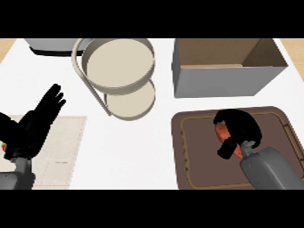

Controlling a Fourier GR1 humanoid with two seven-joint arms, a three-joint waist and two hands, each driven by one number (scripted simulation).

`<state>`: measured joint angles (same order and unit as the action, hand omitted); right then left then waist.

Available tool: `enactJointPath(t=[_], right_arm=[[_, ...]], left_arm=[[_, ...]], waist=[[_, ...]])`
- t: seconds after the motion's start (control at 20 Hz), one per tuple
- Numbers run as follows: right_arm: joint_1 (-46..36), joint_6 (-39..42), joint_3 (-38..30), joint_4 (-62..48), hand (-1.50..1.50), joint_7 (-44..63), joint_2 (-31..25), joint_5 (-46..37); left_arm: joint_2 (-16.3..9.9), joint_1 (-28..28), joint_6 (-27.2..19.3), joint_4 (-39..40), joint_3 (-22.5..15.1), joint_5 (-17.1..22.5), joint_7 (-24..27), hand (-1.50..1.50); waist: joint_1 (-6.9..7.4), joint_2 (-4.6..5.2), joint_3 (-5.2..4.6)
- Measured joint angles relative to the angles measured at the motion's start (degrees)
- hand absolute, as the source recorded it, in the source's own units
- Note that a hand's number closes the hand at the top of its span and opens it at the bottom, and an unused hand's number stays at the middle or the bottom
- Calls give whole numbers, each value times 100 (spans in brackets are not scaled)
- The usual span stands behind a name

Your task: Pick the sweet potato from the tray and place it in the tiered basket

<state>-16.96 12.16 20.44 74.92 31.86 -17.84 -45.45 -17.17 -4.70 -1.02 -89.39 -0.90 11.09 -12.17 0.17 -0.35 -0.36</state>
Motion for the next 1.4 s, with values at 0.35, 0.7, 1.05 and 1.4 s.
enactJointPath(t=[0.35,0.7,1.05,1.4], right_arm=[[3,59,198,-92,150,-364,40,-513],[757,-393,217,764,150,-60,-80,-1108],[1725,-1554,125,2078,150,244,-307,-1762],[1855,-2393,117,3859,150,136,70,-1575]], left_arm=[[42,-7,127,-9,139,-61,-38,0],[74,116,219,-45,262,-112,5,0],[113,206,247,-105,307,-100,-23,0],[104,227,251,-71,363,-126,23,0]], waist=[[4,-28,-23],[-45,-21,-5],[-115,-4,28],[-136,-13,33]])
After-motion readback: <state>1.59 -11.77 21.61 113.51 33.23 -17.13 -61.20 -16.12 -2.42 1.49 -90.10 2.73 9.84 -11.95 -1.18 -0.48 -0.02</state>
